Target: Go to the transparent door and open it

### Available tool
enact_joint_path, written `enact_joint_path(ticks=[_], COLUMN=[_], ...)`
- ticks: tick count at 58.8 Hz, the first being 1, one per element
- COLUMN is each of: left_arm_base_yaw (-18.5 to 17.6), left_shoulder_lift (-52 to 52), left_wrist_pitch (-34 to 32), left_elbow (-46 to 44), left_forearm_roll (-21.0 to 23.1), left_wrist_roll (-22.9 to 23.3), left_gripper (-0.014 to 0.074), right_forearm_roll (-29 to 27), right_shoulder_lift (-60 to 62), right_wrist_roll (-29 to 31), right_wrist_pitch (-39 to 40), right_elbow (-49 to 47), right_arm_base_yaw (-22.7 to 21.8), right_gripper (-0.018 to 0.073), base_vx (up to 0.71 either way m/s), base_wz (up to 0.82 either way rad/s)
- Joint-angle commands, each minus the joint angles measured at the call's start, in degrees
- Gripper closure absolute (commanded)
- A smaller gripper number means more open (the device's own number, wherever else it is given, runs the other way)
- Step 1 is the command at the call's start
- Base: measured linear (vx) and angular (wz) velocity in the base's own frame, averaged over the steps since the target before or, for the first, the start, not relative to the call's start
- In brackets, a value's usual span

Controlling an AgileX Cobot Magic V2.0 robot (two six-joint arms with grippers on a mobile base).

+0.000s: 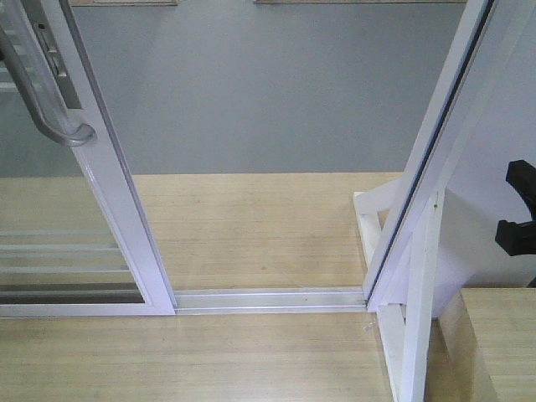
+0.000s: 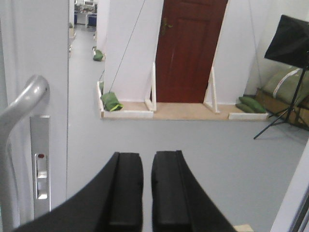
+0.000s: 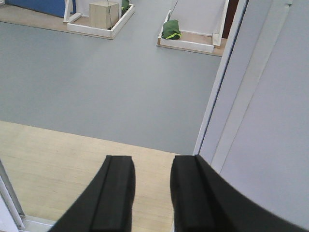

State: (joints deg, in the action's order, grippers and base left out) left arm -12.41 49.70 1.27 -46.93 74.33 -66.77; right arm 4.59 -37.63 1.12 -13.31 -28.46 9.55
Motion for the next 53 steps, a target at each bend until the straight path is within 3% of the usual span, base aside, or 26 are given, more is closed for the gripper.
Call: enact_joint_path(ticks=[1, 23, 37, 53], left_arm_base_yaw=[-0.21, -0.14, -0.14, -0.14], left_shoulder_lift=[-2.95, -6.72, -18.52, -29.58], left_wrist_pitch=[-0.33, -3.31, -9.00, -16.30], left_elbow=[-1.51, -0.15, 10.17, 16.15], left_forearm_roll=[-0.23, 0.23, 0.23, -0.90], left_wrist_roll=[0.27, 0.27, 0.27, -1.70], left_gripper=[0.0373, 0.0377, 0.0605, 0.0603], right_forearm_roll=[0.39, 0.39, 0.34, 0.34], right_shoulder_lift=[-0.06, -0.06, -0.06, -0.06], right_wrist_roll=[0.36, 0.36, 0.36, 0.36], right_wrist_pitch=[4.33, 4.33, 4.38, 3.20], right_elbow=[-1.67, -1.67, -1.67, -1.67], right_arm_base_yaw=[-0.33, -0.33, -0.33, -0.33], right_gripper=[0.0279, 0.0279, 0.0279, 0.0279], base_vx=[0.00, 0.00, 0.00, 0.00], base_wz=[0.00, 0.00, 0.00, 0.00])
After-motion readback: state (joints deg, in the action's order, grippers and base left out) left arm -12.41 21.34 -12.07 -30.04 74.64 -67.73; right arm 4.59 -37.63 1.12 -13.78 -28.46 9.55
